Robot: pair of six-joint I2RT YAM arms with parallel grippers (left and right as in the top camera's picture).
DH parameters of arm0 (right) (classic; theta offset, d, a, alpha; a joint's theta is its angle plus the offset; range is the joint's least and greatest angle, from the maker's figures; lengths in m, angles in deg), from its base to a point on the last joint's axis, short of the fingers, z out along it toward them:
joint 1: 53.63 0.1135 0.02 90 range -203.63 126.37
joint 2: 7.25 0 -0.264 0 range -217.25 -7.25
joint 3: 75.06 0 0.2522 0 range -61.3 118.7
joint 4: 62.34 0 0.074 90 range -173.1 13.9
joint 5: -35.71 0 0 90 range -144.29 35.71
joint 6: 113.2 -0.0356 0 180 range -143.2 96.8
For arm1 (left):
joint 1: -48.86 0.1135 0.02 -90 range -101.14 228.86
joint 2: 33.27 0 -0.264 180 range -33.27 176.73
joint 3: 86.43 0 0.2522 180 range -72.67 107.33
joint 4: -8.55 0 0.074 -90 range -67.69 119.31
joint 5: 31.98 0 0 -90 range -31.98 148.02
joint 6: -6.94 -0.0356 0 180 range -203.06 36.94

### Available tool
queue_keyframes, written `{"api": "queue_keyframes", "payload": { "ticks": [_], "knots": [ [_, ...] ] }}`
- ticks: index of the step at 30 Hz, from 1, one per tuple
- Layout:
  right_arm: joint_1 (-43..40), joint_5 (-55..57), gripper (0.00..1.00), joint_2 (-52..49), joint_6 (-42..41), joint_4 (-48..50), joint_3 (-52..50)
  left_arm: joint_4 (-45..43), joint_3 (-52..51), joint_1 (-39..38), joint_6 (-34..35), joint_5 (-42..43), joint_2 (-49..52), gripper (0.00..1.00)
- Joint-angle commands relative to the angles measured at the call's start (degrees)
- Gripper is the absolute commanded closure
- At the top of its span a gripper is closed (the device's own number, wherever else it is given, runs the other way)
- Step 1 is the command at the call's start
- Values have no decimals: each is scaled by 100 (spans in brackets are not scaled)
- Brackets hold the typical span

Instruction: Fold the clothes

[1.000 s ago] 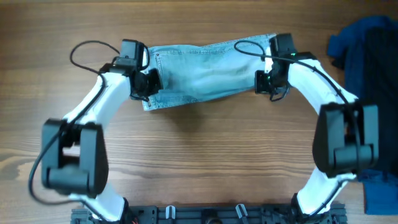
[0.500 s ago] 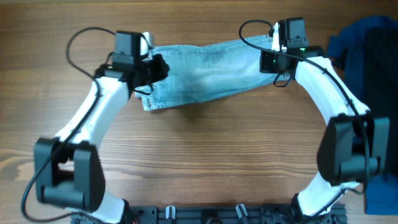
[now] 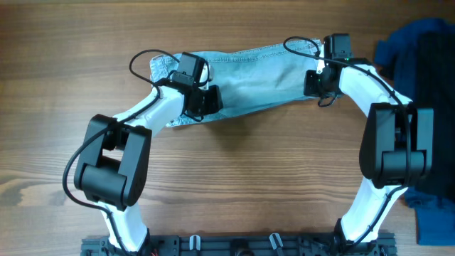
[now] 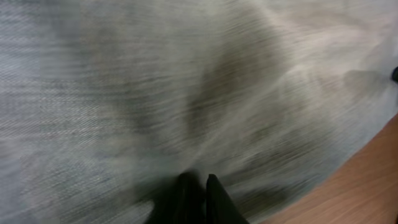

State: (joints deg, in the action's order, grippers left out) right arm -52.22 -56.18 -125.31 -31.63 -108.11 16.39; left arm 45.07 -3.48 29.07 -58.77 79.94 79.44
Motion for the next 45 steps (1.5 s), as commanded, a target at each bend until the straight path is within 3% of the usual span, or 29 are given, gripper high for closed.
{"api": "queue_keyframes", "payload": {
  "ticks": [1,9,13,18,22,35,40,45],
  "knots": [
    [-138,197,96,-398,-223,-107,-319,256,15,31,11,-483,122,92],
    [-129,-713,96,247,-184,-498,234,199,280,28,13,-376,-195,96],
    [-46,-2074,96,920,214,-664,310,-514,476,13,46,-289,-531,93],
    [186,-2771,95,1097,249,-835,291,-1480,476,13,214,-289,-509,90],
    [433,-2769,96,957,293,-680,122,-2009,476,2,365,-286,-249,94],
    [678,-2771,96,155,291,323,-505,-3587,476,28,494,-369,1246,94],
    [678,-2496,96,-37,431,212,-824,-3735,476,120,494,-1097,1572,96],
    [678,-1860,96,-81,7,511,-1086,-3816,476,326,494,-1453,1685,96]
  ]
}}
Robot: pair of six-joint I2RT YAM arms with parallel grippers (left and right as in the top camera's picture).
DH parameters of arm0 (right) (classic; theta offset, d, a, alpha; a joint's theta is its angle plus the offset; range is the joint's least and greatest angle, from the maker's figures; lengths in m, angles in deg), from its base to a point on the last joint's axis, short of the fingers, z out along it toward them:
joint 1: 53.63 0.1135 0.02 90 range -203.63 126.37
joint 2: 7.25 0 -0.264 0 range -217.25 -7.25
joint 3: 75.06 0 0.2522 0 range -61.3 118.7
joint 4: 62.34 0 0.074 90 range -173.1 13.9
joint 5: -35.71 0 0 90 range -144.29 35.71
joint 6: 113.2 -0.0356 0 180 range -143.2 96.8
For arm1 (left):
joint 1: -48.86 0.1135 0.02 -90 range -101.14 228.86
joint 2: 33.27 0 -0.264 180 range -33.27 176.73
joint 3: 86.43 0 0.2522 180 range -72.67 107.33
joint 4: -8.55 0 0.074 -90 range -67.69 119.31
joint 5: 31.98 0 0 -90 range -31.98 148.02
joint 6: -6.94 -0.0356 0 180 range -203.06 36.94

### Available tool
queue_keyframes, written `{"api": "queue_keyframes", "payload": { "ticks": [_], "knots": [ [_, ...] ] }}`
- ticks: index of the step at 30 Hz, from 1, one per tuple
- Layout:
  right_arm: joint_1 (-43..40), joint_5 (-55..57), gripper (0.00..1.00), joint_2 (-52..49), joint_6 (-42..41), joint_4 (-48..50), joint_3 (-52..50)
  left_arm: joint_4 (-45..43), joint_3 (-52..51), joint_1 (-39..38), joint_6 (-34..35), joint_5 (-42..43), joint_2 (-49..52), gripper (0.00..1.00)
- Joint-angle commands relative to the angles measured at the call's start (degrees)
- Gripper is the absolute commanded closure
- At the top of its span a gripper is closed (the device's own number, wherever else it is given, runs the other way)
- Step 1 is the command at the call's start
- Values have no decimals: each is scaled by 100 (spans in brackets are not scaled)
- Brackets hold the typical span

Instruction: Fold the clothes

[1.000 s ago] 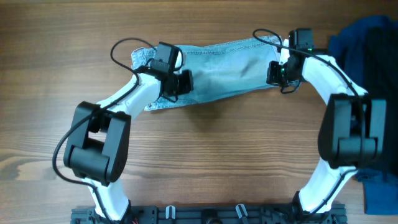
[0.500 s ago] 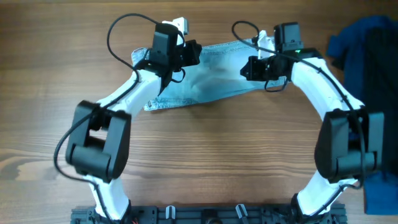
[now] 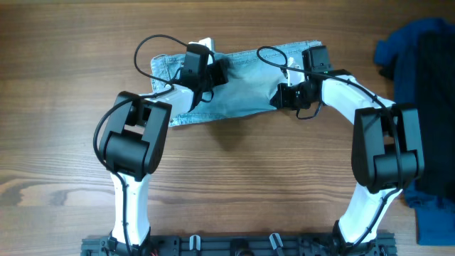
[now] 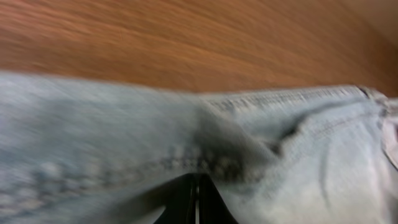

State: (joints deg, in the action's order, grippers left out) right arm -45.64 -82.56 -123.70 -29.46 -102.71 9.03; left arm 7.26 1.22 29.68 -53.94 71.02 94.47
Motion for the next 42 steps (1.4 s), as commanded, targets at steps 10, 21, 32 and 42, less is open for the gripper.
{"api": "queue_keyframes", "payload": {
  "ticks": [10,21,32,42],
  "knots": [
    [20,424,96,66,-210,-214,-79,-575,245,603,9,208,-151,96],
    [-33,1316,60,1381,234,-715,632,1725,424,929,7,258,-2087,64],
    [-1075,2068,49,1290,483,-682,627,4603,413,1991,-564,85,-2267,37],
    [-1910,1475,41,684,501,-745,612,4876,413,2055,-776,-37,-2267,12]
  ]
}}
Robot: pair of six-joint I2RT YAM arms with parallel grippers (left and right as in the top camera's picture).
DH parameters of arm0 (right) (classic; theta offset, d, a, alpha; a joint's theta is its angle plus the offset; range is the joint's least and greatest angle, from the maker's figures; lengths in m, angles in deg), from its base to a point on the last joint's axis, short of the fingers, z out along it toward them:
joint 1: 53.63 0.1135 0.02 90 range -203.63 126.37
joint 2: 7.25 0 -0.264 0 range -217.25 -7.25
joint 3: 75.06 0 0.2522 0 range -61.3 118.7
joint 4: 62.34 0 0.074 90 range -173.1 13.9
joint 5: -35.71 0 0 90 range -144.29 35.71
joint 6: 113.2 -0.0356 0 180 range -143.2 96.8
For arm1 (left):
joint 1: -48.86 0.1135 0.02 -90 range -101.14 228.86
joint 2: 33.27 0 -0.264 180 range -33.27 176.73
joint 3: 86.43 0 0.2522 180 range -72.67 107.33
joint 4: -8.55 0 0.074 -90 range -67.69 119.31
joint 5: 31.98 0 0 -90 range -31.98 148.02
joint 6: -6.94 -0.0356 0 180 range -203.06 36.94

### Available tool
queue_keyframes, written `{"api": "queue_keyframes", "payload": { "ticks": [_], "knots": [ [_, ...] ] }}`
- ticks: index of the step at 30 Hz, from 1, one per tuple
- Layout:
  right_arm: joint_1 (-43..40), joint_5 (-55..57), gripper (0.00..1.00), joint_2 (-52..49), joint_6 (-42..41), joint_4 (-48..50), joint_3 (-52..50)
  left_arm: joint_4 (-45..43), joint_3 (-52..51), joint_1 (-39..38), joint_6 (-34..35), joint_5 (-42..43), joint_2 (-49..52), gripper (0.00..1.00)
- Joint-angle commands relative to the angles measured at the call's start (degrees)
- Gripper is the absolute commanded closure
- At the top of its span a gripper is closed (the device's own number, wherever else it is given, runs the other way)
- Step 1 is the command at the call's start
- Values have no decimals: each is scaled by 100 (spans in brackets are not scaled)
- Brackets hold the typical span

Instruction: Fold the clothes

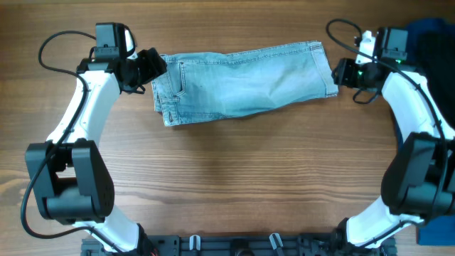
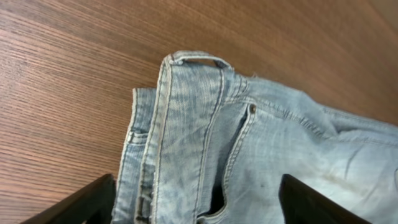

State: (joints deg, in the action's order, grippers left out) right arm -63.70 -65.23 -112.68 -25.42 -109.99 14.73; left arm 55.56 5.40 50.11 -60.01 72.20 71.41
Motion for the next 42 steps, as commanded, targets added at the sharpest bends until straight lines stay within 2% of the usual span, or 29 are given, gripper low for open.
{"api": "queue_keyframes", "payload": {
  "ticks": [1,6,16,18,20,21,28,32,39,42],
  "knots": [
    [-127,-363,40,-614,98,68,42,96,-4,11,-166,-468,39,9],
    [-127,-1080,37,-1204,260,520,42,382,-4,15,-166,-1115,39,5],
    [-127,-1073,38,-1849,210,844,42,601,-7,15,-166,-1174,39,3],
    [-127,-1078,51,-1845,208,863,44,603,-7,15,-166,-1176,39,3],
    [-127,-1078,92,-1845,208,841,44,625,-7,15,-166,-1215,39,3],
    [-127,-1078,95,-1843,208,848,48,643,-7,15,-166,-1283,39,3],
    [-221,-1731,96,-1840,-79,1023,339,765,-4,15,-164,-1486,31,1],
    [-433,-2750,96,-1749,-94,804,708,883,-4,13,-162,-1488,-85,9],
    [-697,-2570,96,-1172,291,-256,1292,890,-4,13,-162,-1351,-442,9],
    [-785,-1928,96,-605,291,-632,1300,872,-4,-46,199,-382,-581,15]
  ]
}}
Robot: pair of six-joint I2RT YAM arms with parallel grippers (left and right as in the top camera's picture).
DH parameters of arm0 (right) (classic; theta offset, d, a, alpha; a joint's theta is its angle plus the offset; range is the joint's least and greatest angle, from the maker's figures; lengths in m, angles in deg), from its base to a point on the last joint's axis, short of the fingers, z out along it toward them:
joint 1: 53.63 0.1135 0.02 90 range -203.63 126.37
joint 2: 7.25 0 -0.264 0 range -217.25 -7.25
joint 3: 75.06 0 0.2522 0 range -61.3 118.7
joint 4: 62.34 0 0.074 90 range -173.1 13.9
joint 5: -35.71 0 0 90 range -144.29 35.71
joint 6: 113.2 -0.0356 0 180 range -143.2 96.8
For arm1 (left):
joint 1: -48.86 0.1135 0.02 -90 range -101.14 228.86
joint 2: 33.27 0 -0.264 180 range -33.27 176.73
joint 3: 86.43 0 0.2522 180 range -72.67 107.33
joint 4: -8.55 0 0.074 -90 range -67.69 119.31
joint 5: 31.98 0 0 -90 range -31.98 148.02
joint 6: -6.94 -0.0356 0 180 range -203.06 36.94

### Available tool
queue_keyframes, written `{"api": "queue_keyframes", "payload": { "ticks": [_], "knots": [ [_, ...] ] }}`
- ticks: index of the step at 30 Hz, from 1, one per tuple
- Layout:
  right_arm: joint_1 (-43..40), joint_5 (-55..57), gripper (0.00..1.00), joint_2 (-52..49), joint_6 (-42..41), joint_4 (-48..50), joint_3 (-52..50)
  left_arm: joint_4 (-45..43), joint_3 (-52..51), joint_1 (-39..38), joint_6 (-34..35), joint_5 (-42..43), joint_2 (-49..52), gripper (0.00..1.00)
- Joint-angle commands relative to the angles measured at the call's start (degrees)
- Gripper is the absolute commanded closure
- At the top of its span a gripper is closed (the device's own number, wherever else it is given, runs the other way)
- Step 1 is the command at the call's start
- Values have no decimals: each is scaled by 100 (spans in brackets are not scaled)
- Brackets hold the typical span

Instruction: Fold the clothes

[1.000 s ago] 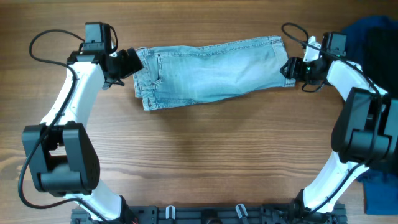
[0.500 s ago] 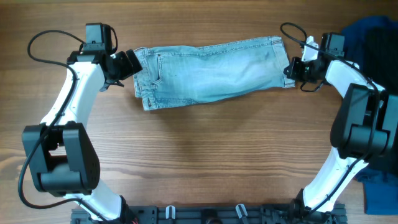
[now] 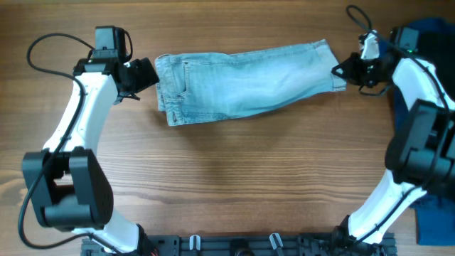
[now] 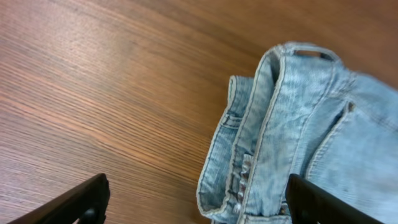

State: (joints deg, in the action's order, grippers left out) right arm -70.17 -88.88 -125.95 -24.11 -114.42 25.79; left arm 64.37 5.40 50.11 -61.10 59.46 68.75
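Note:
Light blue jeans (image 3: 245, 82) lie flat across the far half of the table, folded lengthwise, waistband to the left and hems to the right. Just left of the waistband, my left gripper (image 3: 146, 75) stands open. In the left wrist view its gripper (image 4: 199, 202) has both fingertips (image 4: 84, 198) spread wide, and the buttoned waistband corner (image 4: 249, 168) lies between them, untouched. My right gripper (image 3: 343, 71) sits against the hem end of the jeans; from above I cannot make out whether its fingers hold the cloth.
A heap of dark blue clothes (image 3: 419, 35) lies at the far right edge behind the right arm. Another blue piece (image 3: 434, 220) shows at the near right corner. The wooden table (image 3: 227, 178) runs in front of the jeans.
The jeans lie a little further right than before. My left gripper, still open, is slightly further back from the waistband. The right gripper now touches the hem end.
At first both grippers were on the bunched jeans, the left shut in the cloth. Then they stood closer together over the garment. After that the jeans lay spread out long with both grippers at the ends, the left open. Now they lie slightly further right.

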Motion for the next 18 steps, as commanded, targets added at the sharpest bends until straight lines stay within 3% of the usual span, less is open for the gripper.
{"api": "queue_keyframes", "payload": {
  "ticks": [1,2,5,6,7,18],
  "knots": [
    [-144,584,96,841,160,-295,195,-61,-4,-105,411,1174,-319,17],
    [-144,702,96,957,162,-400,195,-142,-4,-181,446,1440,-319,18],
    [-125,780,96,1189,151,-645,195,-553,-4,-529,584,2164,-267,36],
    [-105,785,96,1237,94,-721,195,-678,-4,-640,647,2275,-249,60],
    [-87,782,96,1263,81,-778,195,-863,-4,-841,782,2376,-205,96],
    [81,785,96,1257,87,-951,92,-1670,-4,-2850,1290,2723,334,96]
  ]
}}
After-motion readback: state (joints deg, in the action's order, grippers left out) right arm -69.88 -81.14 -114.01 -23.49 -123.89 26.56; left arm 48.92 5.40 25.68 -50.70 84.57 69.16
